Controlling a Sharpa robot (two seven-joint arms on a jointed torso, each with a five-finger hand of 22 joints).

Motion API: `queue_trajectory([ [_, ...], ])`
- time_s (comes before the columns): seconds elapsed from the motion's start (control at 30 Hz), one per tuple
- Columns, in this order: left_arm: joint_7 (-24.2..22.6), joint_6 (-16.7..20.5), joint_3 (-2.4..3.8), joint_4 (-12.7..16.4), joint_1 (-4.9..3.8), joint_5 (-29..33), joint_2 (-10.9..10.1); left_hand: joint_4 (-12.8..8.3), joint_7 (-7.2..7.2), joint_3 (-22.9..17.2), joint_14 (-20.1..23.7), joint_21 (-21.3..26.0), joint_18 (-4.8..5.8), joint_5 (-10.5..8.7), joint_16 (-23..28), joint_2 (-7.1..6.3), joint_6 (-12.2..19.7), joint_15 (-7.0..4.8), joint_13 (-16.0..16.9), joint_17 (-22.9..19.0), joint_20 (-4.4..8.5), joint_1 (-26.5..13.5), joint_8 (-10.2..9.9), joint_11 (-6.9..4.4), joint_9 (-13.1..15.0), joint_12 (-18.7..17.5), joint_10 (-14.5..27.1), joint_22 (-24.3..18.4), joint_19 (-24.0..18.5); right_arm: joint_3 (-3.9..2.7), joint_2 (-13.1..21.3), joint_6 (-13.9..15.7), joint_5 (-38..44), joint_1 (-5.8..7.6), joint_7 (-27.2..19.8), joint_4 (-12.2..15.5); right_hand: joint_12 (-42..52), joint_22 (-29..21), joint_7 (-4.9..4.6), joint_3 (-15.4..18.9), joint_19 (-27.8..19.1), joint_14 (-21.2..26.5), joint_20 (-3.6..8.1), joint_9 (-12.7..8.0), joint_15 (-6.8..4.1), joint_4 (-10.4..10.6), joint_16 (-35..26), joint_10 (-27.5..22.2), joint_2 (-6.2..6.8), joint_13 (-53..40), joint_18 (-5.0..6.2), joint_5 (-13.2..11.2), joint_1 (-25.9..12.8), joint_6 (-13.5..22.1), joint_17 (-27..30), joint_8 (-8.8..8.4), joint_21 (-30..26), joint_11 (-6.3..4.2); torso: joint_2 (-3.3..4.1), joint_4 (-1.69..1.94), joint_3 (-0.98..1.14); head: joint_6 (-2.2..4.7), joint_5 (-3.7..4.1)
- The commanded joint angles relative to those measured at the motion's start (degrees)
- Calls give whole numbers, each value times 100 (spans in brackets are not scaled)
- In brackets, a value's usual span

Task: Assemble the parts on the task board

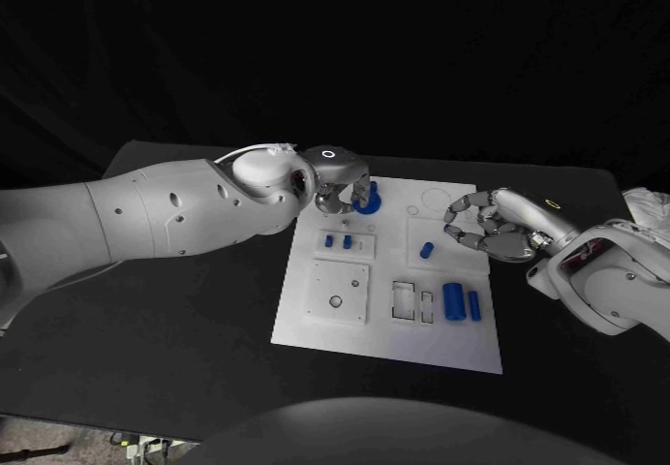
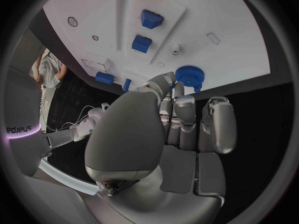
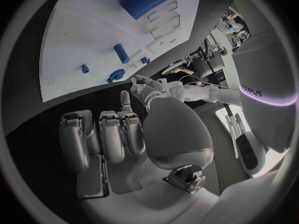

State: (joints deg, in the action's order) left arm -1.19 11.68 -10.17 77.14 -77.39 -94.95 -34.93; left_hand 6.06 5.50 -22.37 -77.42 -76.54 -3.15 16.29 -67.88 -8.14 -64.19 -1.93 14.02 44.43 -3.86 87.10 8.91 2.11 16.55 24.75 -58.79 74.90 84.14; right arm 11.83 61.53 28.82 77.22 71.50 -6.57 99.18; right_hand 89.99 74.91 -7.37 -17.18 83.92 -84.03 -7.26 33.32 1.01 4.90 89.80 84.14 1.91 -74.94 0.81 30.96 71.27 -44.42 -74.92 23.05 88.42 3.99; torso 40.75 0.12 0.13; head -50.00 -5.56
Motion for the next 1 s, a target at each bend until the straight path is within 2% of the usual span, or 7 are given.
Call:
queue_trajectory([
  [0.03, 111, -345, -29, 187, -81, 133, -175, 3, -2, -16, 48, 39, -4, -45, 45, -1, 45, -10, -34, -40, 6, -68, -37, 8, -18, -56, -27, 1085, 24, 1, 6, -71, 12, -4, 35, 13, 1, 1425, -6, -29, 429, -597, 32, 1, -50, -14, 20, 586, 11, -1506, -16, 33, 64, -54, -1508, 31, -36, -44, -23, 17, 26, 0, 6],
  [0.17, 176, -530, -70, 313, -132, 215, -355, 17, -10, -7, 91, 86, -14, -90, 81, -10, 62, -34, -74, -108, 19, -92, -66, 5, -36, -121, -32, 1073, 0, 1, 6, -72, 13, -4, 43, 10, 1, 1420, -5, -29, 417, -597, 34, 0, -51, -18, 20, 586, 15, -1506, -12, 34, 68, -55, -1508, 31, -48, -45, -33, 51, 28, 0, 31],
  [0.27, 214, -582, -118, 371, -142, 257, -447, 16, -11, -5, 106, 98, -16, -107, 91, -16, 73, -41, -89, -127, 23, -93, -80, 5, -45, -145, -37, 1070, -7, 1, 0, -83, 13, -5, 48, -3, 1, 1413, -5, -32, 404, -597, 36, -2, -53, -25, 20, 586, 19, -1506, -7, 37, 76, -54, -1508, 29, -62, -46, -39, 69, 17, 0, 56],
  [0.4, 246, -609, -172, 383, -133, 294, -488, 16, -9, -4, 115, 97, -15, -116, 95, -23, 84, -42, -100, -136, 25, -94, -92, 7, -51, -165, -36, 1071, -8, 1, -10, -106, 13, -14, 61, -23, 1, 1409, -6, -35, 395, -597, 37, -4, -54, -32, 20, 586, 21, -1506, -4, 39, 85, -53, -1508, 27, -71, -46, -48, 78, 4, 0, 41],
  [0.5, 262, -609, -186, 375, -119, 306, -485, 16, -8, -4, 113, 92, -14, -116, 92, -23, 84, -42, -101, -130, 25, -93, -92, 7, -52, -166, -37, 1073, -6, 1, -16, -114, 13, -22, 66, -25, 1, 1409, -6, -35, 395, -597, 37, -4, -54, -32, 20, 586, 21, -1506, -4, 39, 85, -53, -1508, 27, -71, -46, -38, 65, 6, 0, 22],
  [0.8, 290, -537, -198, 284, -67, 317, -405, 12, -5, -8, 111, 78, -10, -121, 83, -25, 89, -44, -109, -116, 26, -87, -100, 10, -56, -180, -39, 1078, -1, 2, -19, -150, 13, -36, 89, -27, 1, 1403, -6, -38, 382, -597, 39, -6, -55, -37, 20, 586, 22, -1506, 1, 42, 92, -52, -1508, 25, -86, -47, -32, 59, 11, 0, -2],
  [1.0, 312, -474, -199, 212, -23, 318, -345, -4, 3, -27, 111, 78, -9, -111, 80, -14, 94, -39, -122, -118, 26, -59, -111, 13, -64, -199, -53, 1079, 0, 2, -25, -182, 11, -39, 93, -32, 1, 1400, -7, -39, 375, -597, 39, -7, -56, -39, 20, 586, 22, -1506, 3, 42, 94, -51, -1508, 24, -93, -47, -37, 52, 14, 0, 15],
])
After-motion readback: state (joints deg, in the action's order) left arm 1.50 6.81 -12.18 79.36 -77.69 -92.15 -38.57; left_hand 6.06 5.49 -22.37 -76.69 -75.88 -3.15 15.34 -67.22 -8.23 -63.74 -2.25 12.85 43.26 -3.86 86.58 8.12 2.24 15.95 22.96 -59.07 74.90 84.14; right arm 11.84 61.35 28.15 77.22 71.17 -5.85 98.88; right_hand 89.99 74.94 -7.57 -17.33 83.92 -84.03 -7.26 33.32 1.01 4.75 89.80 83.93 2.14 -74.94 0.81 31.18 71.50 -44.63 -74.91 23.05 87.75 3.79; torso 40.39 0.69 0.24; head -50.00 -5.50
